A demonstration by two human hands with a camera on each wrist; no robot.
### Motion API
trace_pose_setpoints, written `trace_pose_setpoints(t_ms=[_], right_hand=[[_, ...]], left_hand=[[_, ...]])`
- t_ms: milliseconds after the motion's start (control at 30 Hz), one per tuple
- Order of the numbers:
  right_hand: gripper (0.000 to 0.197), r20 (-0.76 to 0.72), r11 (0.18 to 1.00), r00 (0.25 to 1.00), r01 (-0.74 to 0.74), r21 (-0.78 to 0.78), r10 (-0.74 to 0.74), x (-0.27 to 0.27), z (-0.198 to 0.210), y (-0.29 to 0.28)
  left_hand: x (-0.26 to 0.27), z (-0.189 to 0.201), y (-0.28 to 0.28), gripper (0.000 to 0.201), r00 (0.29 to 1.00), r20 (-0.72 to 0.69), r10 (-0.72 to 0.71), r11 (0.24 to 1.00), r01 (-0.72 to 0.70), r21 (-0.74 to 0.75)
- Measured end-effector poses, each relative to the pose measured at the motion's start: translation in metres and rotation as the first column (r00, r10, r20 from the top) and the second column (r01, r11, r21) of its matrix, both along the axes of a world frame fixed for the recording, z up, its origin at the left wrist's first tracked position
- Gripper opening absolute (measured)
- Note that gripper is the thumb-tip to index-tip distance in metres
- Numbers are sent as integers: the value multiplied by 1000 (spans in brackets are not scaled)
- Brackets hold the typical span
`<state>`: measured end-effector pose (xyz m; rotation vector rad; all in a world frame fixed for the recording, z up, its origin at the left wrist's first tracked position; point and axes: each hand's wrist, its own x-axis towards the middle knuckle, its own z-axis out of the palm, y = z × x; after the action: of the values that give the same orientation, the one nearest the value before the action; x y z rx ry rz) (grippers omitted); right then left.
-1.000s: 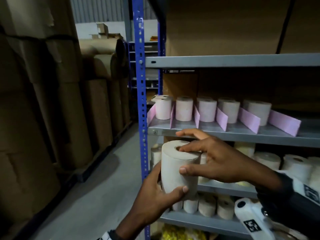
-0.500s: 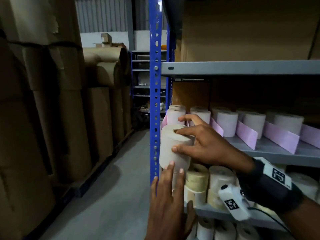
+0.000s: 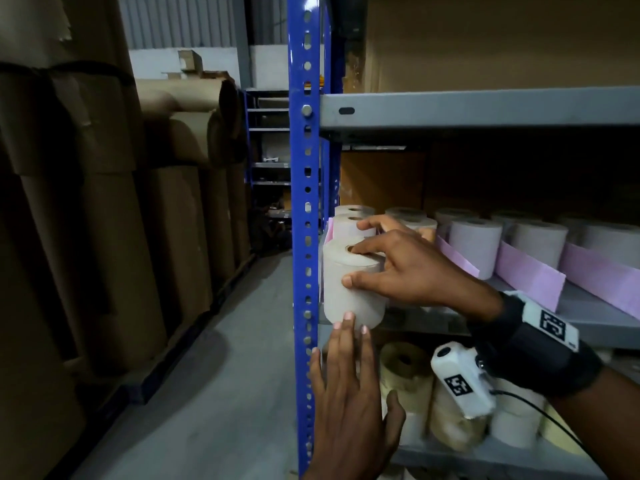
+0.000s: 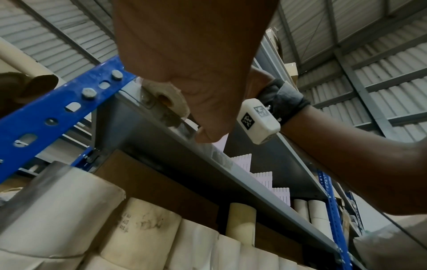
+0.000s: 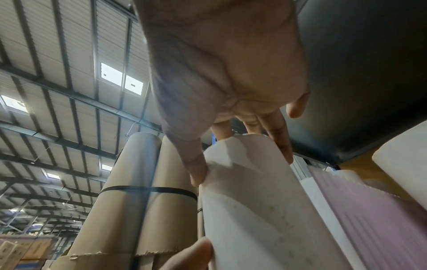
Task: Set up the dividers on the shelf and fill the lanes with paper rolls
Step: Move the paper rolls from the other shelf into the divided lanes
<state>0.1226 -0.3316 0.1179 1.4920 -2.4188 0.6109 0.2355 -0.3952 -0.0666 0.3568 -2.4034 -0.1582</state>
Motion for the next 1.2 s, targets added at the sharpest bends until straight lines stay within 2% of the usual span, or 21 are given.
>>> trace_pose_setpoints(t_ms=[100,200,367,533,733,1033,1133,1200], right_hand=[[59,7,1000,1000,13,12,-13,-9,4,-7],[59,-28,994,998,63,93,-61,-19,15,-16],[44,-91,946,980,192,261,-174,-40,29,-35],[52,-134,911,959,281,302,-251,-49,29,-47],[53,-140,901,957,288,324,-255,-53,28,-48],[56,-127,919,971,232,318,-201,-58,24,-48],[55,-72,946,984,174,272,-160,-54,17,-32],[54,-26,977,993,114,177,-111,-43,8,-13]], left_hand=[[-9,0,-6,91,1000,-16,11,1000,-11,-1],[-21,4,-12,92,1000,-24,2,1000,-2,4],[-42,7,-17,90,999,34,3,998,-5,66],[-48,-1,-20,96,997,79,-11,997,5,76],[-48,1,-16,96,998,59,-15,998,11,66],[-33,15,-26,94,984,175,-23,1000,21,11],[-24,20,-38,93,959,268,-88,996,84,28],[-10,22,-43,90,955,281,-100,995,100,14]])
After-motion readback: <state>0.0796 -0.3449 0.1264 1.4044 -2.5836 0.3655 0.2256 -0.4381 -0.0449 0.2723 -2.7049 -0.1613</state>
